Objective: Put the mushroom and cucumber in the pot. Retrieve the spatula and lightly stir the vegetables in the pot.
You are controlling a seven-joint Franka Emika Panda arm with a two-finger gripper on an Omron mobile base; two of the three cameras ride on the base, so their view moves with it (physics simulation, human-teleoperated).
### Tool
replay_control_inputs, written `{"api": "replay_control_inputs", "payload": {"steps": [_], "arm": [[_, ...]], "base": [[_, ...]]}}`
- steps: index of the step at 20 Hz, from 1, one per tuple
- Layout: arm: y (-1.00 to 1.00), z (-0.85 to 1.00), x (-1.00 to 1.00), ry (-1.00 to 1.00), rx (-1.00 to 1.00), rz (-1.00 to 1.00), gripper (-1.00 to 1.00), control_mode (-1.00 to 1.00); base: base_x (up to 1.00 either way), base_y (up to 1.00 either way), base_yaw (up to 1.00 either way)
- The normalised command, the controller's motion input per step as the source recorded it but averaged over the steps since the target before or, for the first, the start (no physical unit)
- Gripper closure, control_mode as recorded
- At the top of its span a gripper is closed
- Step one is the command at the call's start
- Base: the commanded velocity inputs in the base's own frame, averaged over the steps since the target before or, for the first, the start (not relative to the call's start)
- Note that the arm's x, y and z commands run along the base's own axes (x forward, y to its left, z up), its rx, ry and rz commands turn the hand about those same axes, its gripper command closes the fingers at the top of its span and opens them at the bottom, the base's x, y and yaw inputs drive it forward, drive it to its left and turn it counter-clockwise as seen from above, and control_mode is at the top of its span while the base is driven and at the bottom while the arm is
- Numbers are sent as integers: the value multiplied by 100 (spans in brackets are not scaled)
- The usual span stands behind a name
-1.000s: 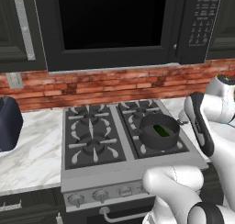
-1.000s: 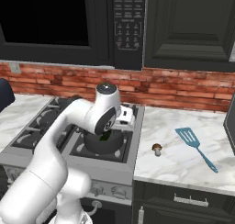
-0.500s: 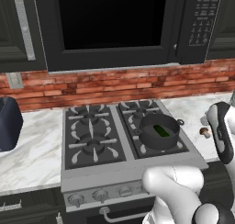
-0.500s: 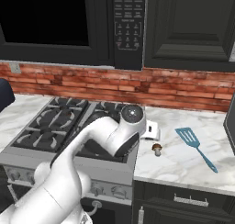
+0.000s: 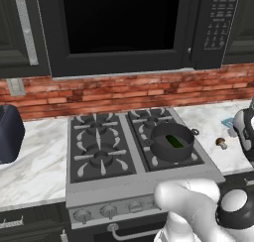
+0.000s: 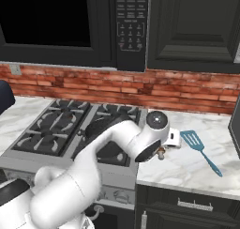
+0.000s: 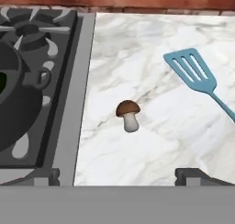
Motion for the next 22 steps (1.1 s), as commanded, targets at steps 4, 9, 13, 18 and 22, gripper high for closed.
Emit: {"api": "replay_control_inputs", "payload": {"steps": [4, 9, 13, 18, 22], "arm": [[-14, -42, 92, 35, 0, 0, -100, -100], [-23, -59, 67, 11, 1, 0, -100, -100], [-14, -42, 42, 2, 0, 0, -100, -100], [-19, -34, 17, 13, 1, 0, -100, -100], [-7, -17, 0, 7, 3, 0, -100, -100]], "base": [[0, 0, 0], [0, 0, 0], [0, 0, 0], [0, 0, 0], [0, 0, 0]]}}
